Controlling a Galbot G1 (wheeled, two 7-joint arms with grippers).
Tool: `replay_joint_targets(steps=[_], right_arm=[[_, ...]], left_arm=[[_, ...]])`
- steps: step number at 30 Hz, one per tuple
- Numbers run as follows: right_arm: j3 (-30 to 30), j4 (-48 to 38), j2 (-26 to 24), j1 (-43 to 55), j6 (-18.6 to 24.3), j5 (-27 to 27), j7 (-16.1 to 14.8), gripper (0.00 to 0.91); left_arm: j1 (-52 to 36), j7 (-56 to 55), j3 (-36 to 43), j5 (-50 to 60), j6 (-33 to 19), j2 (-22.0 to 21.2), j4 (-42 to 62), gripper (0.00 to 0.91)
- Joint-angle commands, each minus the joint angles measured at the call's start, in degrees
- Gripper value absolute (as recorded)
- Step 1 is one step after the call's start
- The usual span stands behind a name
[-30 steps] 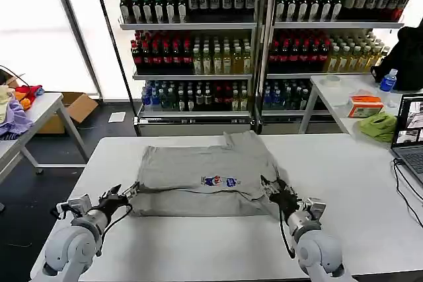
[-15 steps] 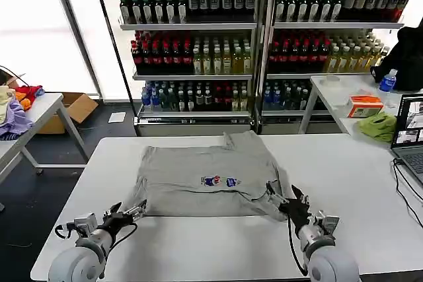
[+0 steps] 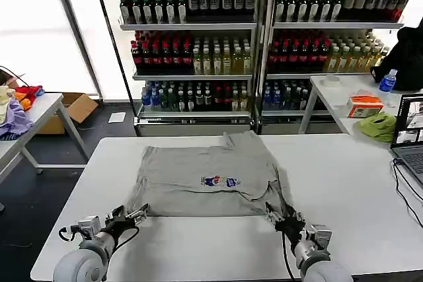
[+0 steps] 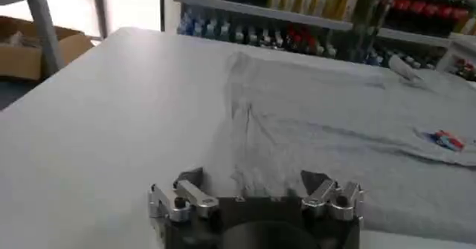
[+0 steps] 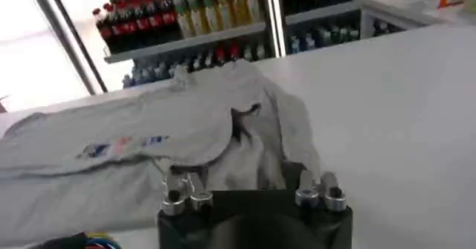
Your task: Fold and organize the clothes.
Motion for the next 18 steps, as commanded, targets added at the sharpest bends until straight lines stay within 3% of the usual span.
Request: replay_joint_targets(steps=[1,11,18], right_arm=[[-0.09,-0.93,-0.03,-0.79,-0.90,1.17,0.23,0.000],[0.47,-0.14,-1.50,-1.00,-1.13,3.33,-0.63,0.000],[1.80,6.19,-4.71,-6.45,-1.99,6.58,-1.54,0.000]], left_arm=[[0.51,-0.19,0.16,0.18,-1.24,-0.34,-0.23,0.000],[1.46,-1.02,-0.11,-0.11,-2.97,-0.54,-1.19,0.000],[8.38,-1.68,-2.97,-0.23,-2.18,-0.96,-9.10,0.000]])
